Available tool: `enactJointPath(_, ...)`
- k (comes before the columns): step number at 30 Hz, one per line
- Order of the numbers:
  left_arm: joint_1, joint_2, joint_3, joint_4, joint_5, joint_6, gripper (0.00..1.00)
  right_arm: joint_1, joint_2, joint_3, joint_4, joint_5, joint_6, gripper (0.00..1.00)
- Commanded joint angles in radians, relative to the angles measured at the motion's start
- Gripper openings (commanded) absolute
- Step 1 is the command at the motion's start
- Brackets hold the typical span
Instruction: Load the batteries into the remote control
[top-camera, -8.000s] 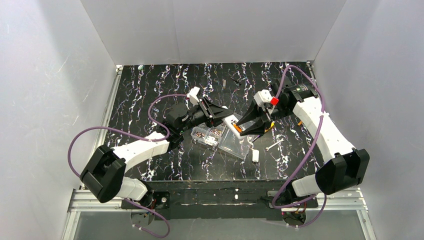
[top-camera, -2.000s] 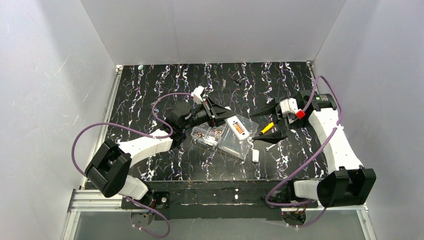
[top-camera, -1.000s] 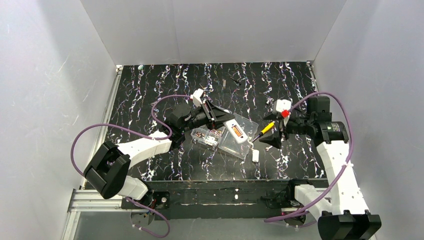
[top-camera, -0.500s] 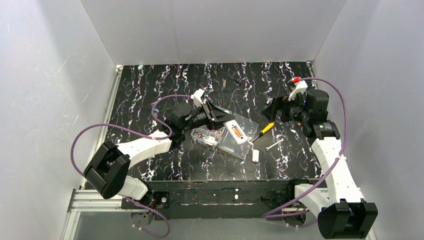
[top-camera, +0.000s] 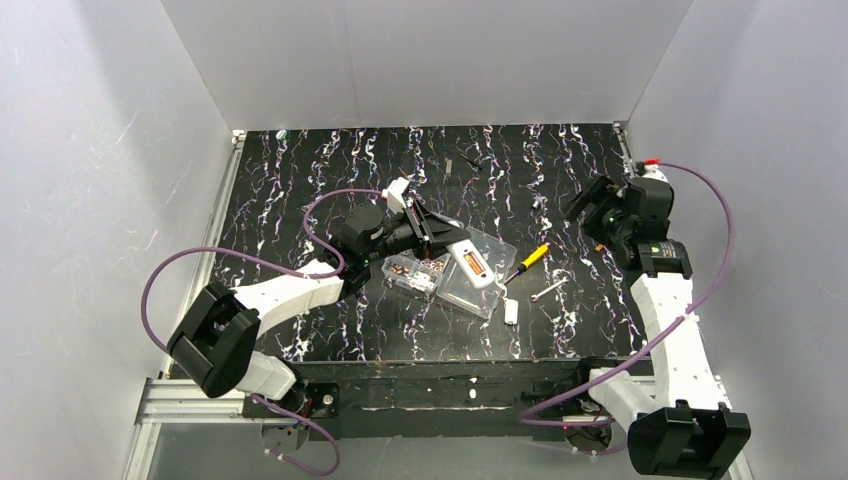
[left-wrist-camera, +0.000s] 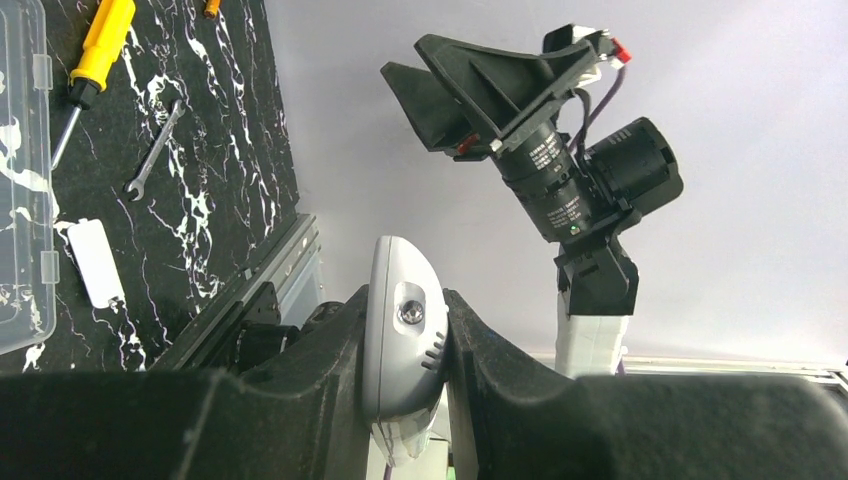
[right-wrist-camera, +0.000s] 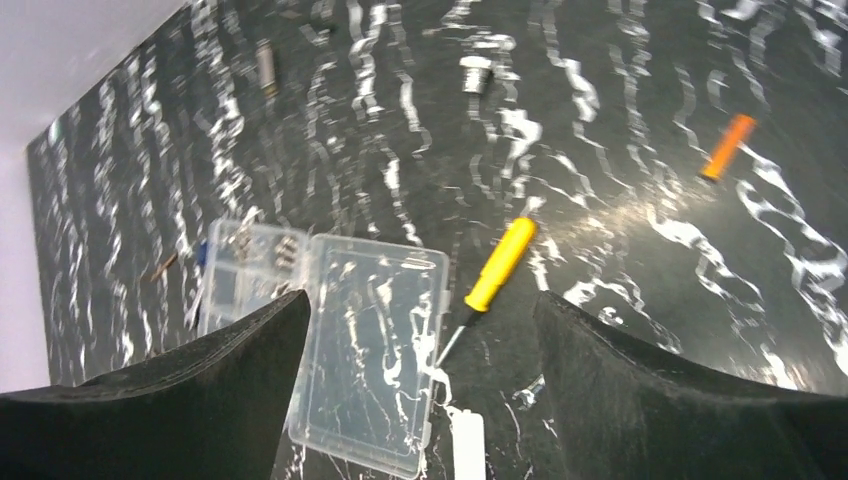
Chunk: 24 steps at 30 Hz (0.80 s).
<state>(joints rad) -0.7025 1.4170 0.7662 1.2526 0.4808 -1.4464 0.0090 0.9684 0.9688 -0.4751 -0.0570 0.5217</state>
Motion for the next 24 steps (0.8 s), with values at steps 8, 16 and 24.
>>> enactJointPath(8,0.006,-0.042,0.036,0.052,0.037,0.019,0.0,-0.292,0.195,-0.005,-0.14,0.05,0.18,0.89)
enactJointPath(16,0.017,-0.053,0.031,0.05,0.051,0.027,0.0,-0.313,0.422,0.066,-0.114,0.135,0.201,0.89)
enactJointPath(24,0.035,-0.077,0.006,0.049,0.057,0.029,0.0,-0.326,0.564,0.128,-0.102,0.187,0.182,0.69)
